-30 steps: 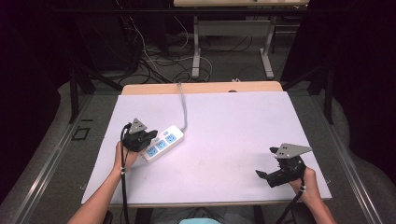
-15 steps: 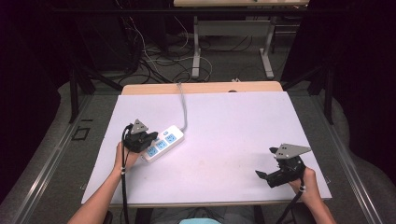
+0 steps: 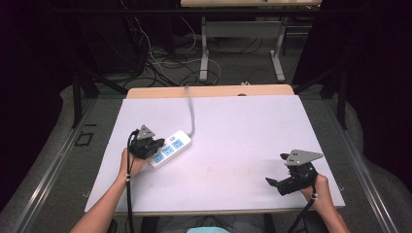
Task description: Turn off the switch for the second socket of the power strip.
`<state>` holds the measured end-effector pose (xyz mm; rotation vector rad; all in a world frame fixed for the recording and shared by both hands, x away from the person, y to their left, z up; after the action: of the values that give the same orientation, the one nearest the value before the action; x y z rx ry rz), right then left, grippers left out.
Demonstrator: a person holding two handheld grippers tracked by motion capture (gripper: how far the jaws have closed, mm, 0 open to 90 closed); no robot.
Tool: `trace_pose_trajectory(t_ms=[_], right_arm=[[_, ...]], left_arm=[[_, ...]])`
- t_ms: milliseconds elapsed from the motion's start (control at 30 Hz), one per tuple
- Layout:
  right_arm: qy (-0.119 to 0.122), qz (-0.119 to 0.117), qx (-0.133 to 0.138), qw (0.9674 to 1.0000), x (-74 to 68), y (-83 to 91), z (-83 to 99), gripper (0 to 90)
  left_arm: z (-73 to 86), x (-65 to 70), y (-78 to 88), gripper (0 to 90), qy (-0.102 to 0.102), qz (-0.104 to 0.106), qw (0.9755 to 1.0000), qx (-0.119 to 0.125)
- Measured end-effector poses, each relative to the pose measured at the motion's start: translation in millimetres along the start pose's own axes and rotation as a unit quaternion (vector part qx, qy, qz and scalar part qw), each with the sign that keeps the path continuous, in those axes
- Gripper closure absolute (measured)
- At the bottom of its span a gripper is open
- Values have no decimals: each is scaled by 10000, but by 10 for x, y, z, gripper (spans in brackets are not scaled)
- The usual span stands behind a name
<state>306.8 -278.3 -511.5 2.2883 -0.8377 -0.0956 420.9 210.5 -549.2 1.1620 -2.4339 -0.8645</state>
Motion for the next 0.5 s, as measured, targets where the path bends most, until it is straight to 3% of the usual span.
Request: trace_pose_trajectory(t_ms=[267, 500], right_arm=[[-28, 11, 44, 10000, -7, -13, 5, 14], [-10, 31, 31, 10000, -10, -20, 4, 14]], left_arm=[[4, -19, 0, 898, 22, 128, 9999, -10], [7, -16, -10, 898, -3, 88, 9999, 51]])
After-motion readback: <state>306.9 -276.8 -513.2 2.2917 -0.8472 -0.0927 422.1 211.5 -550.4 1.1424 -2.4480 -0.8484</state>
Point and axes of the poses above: each handheld gripper's, and its own axes: y roughly backward along the jaws, z roughly out of its underside, x roughly to its right, the point moved 1 cm from there along -y, roughly forward along the jaws, and after that the axes turned 4 degrees about y, right-handed, at the moved point
